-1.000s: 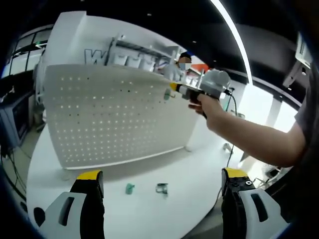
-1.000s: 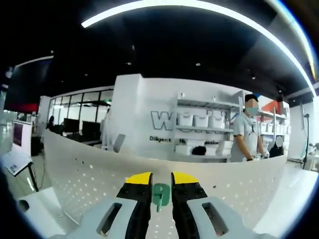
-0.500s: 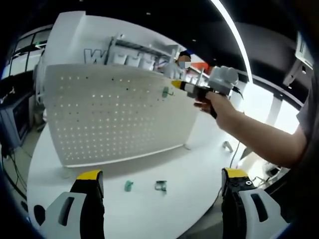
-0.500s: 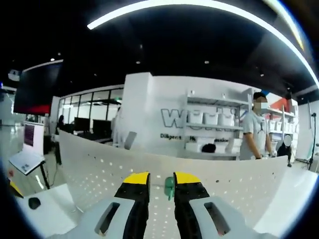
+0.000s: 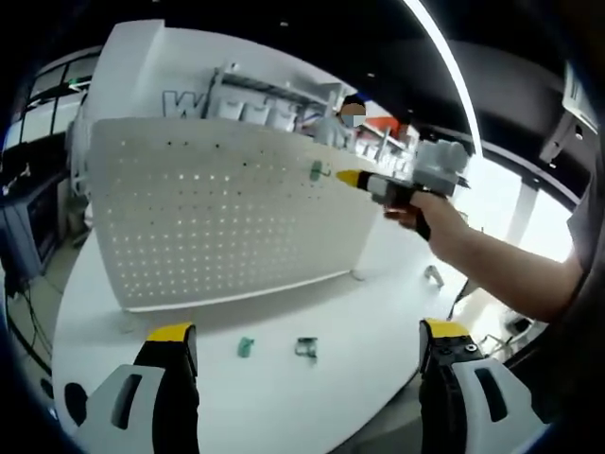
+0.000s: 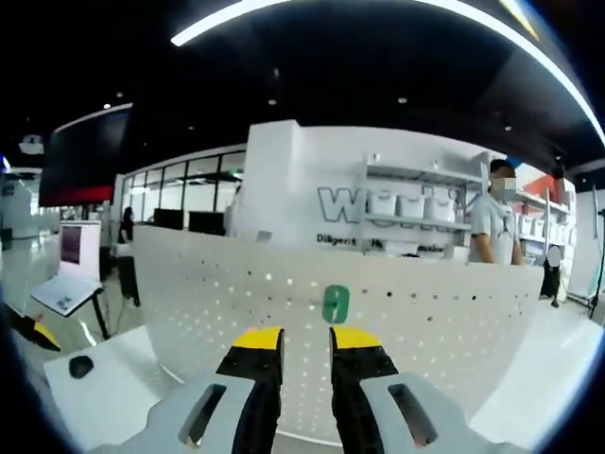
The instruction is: Insert the hook assembly into the mounting plate slot until the hook locks in place.
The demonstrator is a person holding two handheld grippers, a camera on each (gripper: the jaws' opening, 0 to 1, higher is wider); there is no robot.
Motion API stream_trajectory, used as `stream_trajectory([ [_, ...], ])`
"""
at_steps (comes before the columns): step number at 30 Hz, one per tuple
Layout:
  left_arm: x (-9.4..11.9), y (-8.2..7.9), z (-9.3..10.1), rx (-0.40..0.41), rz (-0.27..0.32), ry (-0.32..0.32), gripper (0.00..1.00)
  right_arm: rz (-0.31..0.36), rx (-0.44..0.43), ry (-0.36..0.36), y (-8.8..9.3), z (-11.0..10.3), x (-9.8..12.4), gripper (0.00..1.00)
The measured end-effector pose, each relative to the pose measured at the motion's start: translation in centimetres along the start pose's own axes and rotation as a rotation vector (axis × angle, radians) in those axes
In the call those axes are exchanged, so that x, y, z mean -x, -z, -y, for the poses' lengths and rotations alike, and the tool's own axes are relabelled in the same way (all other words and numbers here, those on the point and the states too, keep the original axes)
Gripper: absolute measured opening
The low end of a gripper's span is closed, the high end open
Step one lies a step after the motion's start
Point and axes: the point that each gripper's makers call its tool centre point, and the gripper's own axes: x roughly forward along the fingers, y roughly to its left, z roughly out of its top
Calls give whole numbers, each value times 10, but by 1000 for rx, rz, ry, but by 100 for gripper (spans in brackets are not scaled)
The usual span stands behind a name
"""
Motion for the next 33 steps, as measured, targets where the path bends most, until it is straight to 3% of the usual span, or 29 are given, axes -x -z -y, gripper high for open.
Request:
stream_trajectory([
  [8,-1,2,5,-4,-4,8,99,-88,-2,-7,43,-2,24,19],
  [23,0,9,5,0,-15,5,99,-241,3,-100,119,-37,86,20],
  [33,1,11,8,-6,-23,6,99,-300,-5,-119,144,-43,113,21],
])
